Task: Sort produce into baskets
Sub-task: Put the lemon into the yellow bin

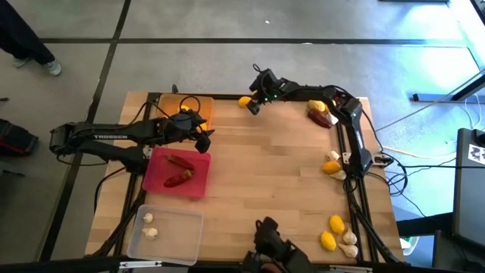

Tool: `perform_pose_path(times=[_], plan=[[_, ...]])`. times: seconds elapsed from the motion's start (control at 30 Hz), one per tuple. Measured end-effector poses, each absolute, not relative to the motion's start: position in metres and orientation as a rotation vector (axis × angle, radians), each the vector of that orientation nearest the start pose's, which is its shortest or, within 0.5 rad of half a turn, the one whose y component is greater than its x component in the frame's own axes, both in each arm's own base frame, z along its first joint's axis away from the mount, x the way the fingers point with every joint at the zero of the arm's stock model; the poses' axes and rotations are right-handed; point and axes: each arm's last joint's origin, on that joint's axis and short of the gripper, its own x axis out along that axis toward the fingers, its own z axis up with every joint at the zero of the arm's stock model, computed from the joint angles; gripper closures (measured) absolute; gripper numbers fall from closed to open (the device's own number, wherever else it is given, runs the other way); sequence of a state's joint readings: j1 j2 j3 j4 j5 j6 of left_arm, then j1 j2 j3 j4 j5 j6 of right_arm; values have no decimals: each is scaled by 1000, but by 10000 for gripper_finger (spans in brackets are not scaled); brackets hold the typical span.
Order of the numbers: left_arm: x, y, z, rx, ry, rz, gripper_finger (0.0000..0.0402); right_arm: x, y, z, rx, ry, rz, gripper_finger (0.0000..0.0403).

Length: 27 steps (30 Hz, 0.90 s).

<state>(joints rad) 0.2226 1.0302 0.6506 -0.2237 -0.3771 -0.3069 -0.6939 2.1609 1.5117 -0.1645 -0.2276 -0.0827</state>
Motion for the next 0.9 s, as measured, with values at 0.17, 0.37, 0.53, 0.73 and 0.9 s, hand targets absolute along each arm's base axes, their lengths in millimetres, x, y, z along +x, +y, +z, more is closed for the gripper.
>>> perform_pose_path(times=[0.17,0.37,0.53,0.73,0.9], plan=[[204,57,241,-241,518,669,144,366,-296,144,295,797,-386,82],[204,57,241,-241,518,669,144,367,-297,143,281,793,-371,100],[204,57,241,-241,517,670,144,366,-296,142,269,804,-361,160],[204,57,241,-241,516,670,143,366,-296,142,247,811,-352,255],[204,57,241,-241,517,670,143,367,-296,142,214,815,-338,331]])
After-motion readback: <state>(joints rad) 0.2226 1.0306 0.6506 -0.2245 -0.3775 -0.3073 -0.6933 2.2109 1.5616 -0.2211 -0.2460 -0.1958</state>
